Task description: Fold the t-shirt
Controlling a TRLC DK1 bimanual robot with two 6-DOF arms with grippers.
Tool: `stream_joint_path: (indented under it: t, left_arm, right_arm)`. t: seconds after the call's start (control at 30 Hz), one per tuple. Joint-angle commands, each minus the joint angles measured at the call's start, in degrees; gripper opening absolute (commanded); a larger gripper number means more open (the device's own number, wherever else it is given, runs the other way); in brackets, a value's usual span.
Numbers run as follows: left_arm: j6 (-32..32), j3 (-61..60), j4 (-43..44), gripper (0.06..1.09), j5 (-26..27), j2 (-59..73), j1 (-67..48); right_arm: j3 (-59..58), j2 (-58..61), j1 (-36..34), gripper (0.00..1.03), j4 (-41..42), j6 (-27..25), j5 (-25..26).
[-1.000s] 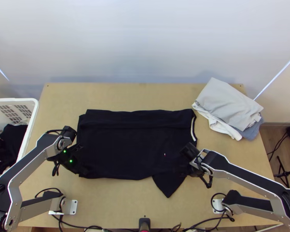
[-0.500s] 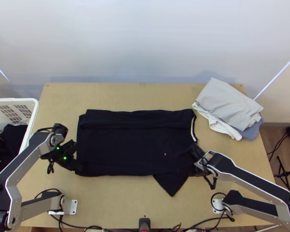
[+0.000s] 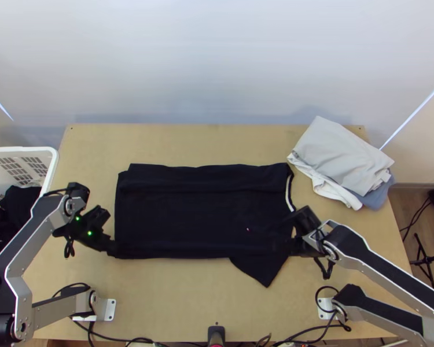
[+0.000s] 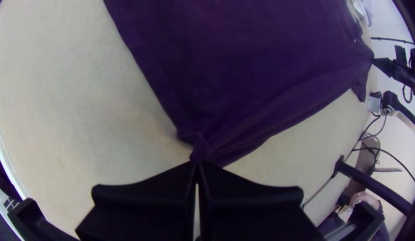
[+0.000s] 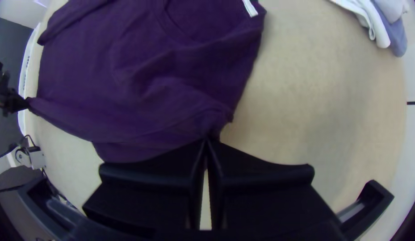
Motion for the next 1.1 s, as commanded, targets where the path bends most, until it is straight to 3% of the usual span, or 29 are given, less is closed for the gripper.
stream_joint_path:
  t: [0.0, 0.23, 0.57, 1.07]
  left_arm:
    - [-6.40, 7.82, 1.75, 0.10, 3.03, 0.51, -0.13]
    - [-14.04, 16.96, 0.69, 0.10, 6.99, 2.18, -2.06]
    - [-16.50, 22.15, 3.68, 0.10, 7.16, 9.04, -1.97]
    - [-18.88, 37.61, 7.37, 0.09, 6.99, 25.65, -1.18]
  right_arm:
    - [7.15, -3.31, -0.14, 0.03, -0.24, -2.59, 0.01]
    - [12.60, -3.66, -0.49, 0.03, 0.47, -7.25, 0.01]
    - [13.48, 1.26, -6.29, 0.03, 9.78, -15.24, -0.78]
    - [25.79, 22.27, -19.92, 0.03, 21.30, -20.17, -3.77]
